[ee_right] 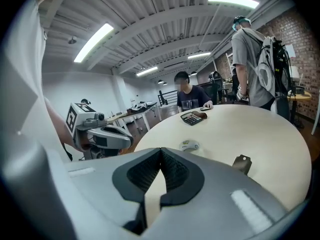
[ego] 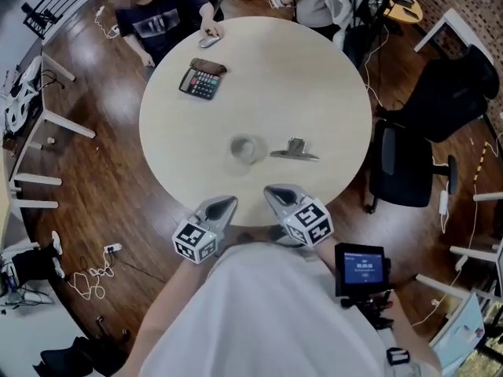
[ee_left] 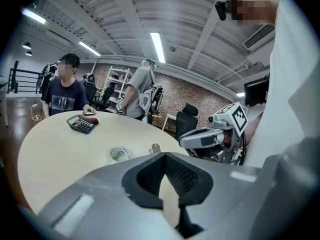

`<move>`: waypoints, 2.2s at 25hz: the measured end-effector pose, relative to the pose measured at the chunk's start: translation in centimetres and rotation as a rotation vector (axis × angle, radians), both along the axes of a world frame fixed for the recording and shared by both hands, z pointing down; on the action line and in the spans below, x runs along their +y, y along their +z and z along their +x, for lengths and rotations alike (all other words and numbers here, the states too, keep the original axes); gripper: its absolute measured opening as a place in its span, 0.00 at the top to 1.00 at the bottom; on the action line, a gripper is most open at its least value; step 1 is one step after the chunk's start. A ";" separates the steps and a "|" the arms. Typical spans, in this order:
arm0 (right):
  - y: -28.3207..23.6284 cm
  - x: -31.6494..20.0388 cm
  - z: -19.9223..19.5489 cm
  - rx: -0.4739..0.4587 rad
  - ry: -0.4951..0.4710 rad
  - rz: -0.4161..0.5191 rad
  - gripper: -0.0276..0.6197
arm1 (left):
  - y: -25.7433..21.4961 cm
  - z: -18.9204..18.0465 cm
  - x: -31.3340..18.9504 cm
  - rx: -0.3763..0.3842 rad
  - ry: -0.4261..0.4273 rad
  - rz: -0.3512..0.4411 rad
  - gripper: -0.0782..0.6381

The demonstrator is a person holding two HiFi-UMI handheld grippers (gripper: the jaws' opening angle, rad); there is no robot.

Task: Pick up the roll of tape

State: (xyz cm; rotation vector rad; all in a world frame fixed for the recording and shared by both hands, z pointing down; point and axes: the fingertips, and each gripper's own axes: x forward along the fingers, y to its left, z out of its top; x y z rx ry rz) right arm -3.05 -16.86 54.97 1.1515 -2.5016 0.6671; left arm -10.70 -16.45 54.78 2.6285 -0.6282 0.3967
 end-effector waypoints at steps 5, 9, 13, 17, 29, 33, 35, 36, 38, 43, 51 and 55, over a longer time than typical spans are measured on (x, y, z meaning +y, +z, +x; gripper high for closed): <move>0.4 -3.0 0.4 -0.015 -0.009 -0.020 0.95 | 1.3 0.2 -3.3 -0.093 0.011 0.027 0.88; 1.7 -3.1 2.1 -0.016 -0.010 -0.050 0.95 | 2.8 2.0 -4.1 -0.145 0.036 0.021 0.88; 2.4 -4.0 3.5 -0.027 0.013 -0.072 0.95 | 4.3 3.6 -4.9 -0.200 0.092 -0.013 0.88; 2.9 -4.4 4.3 -0.038 0.020 -0.093 0.95 | 5.7 4.8 -5.3 -0.277 0.157 -0.007 0.88; 4.1 -4.1 5.8 -0.079 0.027 -0.125 0.95 | 9.6 5.5 -6.0 -0.542 0.339 0.048 0.87; 4.0 -4.4 6.4 -0.091 0.025 -0.118 0.95 | 10.4 5.5 -6.8 -0.628 0.379 0.064 0.84; 4.0 -4.2 7.1 -0.092 0.029 -0.124 0.95 | 11.0 6.0 -7.1 -0.654 0.392 0.051 0.82; 4.0 -4.2 7.4 -0.093 0.034 -0.126 0.95 | 11.3 6.0 -7.3 -0.670 0.399 0.042 0.80; 4.0 -4.3 7.6 -0.097 0.042 -0.129 0.95 | 11.9 5.5 -8.0 -0.714 0.414 0.031 0.76; 4.3 -4.2 7.8 -0.106 0.062 -0.135 0.95 | 13.0 4.9 -9.6 -0.853 0.511 0.073 0.68; 4.0 -3.0 9.6 -0.118 0.119 -0.130 0.95 | 15.1 5.7 -11.2 -1.020 0.657 0.067 0.61; 4.3 -2.5 11.3 -0.122 0.167 -0.134 0.95 | 16.9 5.5 -11.2 -1.092 0.735 0.034 0.60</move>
